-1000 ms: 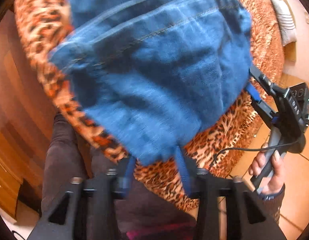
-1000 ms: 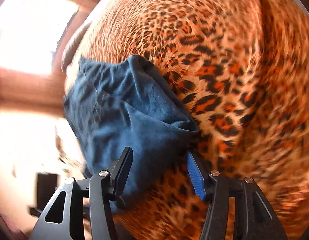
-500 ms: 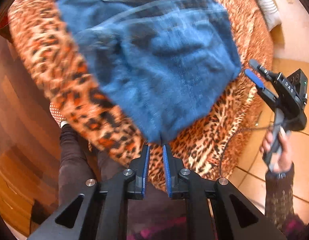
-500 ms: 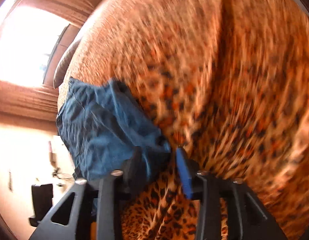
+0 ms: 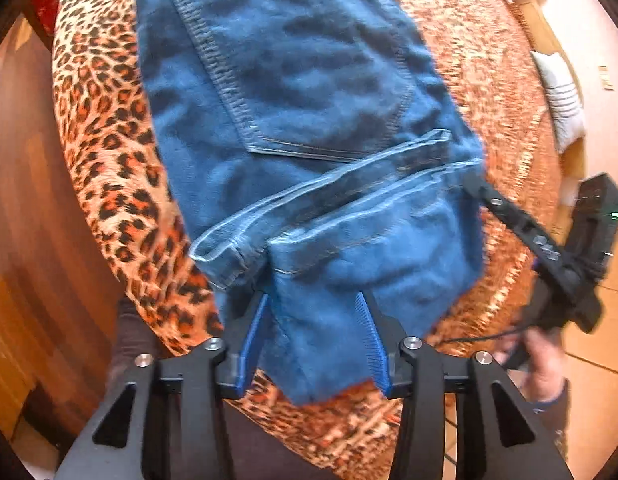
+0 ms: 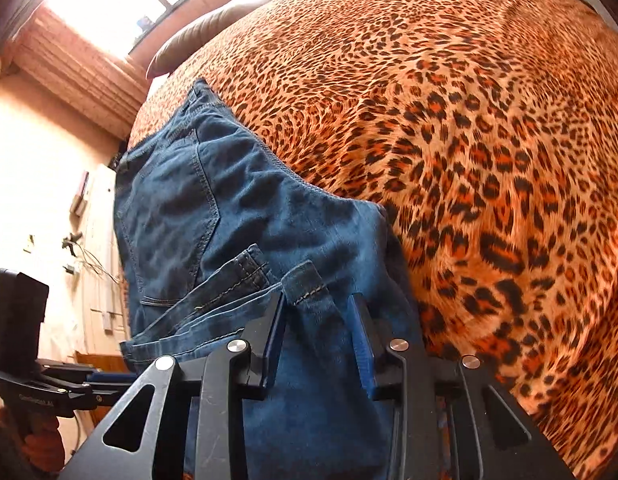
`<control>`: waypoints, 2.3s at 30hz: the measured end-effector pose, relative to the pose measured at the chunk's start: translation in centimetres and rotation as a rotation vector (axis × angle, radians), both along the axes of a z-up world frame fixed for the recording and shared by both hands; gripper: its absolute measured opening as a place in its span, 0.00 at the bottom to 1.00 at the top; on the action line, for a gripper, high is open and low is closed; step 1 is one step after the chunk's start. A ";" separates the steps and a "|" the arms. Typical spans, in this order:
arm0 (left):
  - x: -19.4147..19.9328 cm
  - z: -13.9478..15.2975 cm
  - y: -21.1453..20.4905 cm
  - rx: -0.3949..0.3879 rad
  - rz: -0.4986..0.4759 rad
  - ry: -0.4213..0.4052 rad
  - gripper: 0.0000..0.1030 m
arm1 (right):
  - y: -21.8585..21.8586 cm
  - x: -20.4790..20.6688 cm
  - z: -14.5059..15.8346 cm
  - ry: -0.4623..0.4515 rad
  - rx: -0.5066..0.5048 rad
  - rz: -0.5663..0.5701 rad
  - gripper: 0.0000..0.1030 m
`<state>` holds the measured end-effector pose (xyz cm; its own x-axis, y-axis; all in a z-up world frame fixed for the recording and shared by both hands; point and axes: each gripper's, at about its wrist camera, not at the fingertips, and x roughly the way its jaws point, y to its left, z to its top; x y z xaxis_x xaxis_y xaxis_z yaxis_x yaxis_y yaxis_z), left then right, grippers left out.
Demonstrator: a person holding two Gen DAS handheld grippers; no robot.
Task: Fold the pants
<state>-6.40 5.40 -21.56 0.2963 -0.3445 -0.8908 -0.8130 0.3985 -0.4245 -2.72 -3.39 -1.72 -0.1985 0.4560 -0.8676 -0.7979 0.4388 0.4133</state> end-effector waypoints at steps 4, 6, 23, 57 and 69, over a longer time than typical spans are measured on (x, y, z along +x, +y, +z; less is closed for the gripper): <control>-0.5 -1.9 -0.2 -0.073 0.021 -0.005 0.47 | 0.9 0.0 -0.7 0.024 -0.004 0.012 0.34; -0.2 -1.8 -0.3 -0.068 0.021 -0.018 0.49 | 0.6 0.2 -0.5 0.025 0.003 0.015 0.34; -1.0 -2.5 -0.9 -0.026 0.097 0.079 0.04 | 3.4 0.1 -1.6 0.111 -0.032 0.029 0.22; 4.0 0.6 -6.0 -0.004 -0.248 0.042 0.43 | -5.7 -1.2 2.1 0.170 0.021 -0.078 0.58; -1.1 3.2 12.4 -0.055 0.181 -0.076 0.66 | 7.2 -0.2 4.7 0.178 0.040 -0.077 0.69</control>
<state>-7.48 17.79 -18.38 0.4237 -0.3270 -0.8447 -0.8340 0.2229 -0.5047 -2.91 3.79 3.01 -0.3099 0.5093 -0.8029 -0.6754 0.4765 0.5629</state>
